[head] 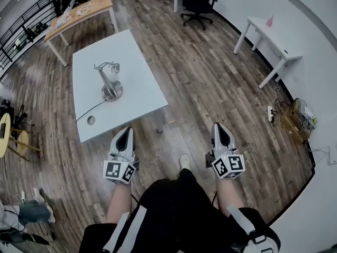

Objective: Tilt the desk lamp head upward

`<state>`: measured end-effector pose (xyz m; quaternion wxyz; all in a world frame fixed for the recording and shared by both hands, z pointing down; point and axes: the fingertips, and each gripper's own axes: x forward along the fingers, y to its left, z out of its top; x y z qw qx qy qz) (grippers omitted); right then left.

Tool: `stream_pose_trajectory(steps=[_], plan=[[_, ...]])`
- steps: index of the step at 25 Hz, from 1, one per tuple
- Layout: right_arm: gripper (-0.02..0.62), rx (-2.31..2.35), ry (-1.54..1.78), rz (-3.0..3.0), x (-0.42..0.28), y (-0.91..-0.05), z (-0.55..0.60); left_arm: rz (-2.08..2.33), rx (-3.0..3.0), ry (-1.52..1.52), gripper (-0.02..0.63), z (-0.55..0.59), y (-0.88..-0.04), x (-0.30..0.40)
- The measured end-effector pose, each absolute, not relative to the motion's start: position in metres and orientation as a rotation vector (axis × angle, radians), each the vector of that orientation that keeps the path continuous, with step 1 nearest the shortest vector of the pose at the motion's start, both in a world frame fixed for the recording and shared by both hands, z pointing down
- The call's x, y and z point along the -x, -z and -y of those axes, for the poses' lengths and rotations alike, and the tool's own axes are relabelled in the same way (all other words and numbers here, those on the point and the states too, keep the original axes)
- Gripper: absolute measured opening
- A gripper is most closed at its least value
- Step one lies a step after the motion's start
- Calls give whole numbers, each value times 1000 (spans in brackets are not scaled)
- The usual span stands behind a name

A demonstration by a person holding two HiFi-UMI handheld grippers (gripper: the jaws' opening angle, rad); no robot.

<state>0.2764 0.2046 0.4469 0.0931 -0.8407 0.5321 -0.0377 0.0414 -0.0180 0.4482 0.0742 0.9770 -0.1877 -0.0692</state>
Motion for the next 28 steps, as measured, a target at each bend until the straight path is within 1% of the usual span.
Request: stream_pose_trajectory(steps=[11,15,24,28], plan=[[3,2415,114,-1716,-382,-445,-144,695,-2935,214,0,50,-444,-128],[3,2372,137,-1758,-414,-446,-125,765,-2925,207,0,57,-441,-150],[3,2229,185,-1936,-449,-449,-76,1022,-2863,184,0,67,-439,-153],[3,2159,203,-2000,-444,-450,-50,1121,-2839,176,0,71,-440,-136]])
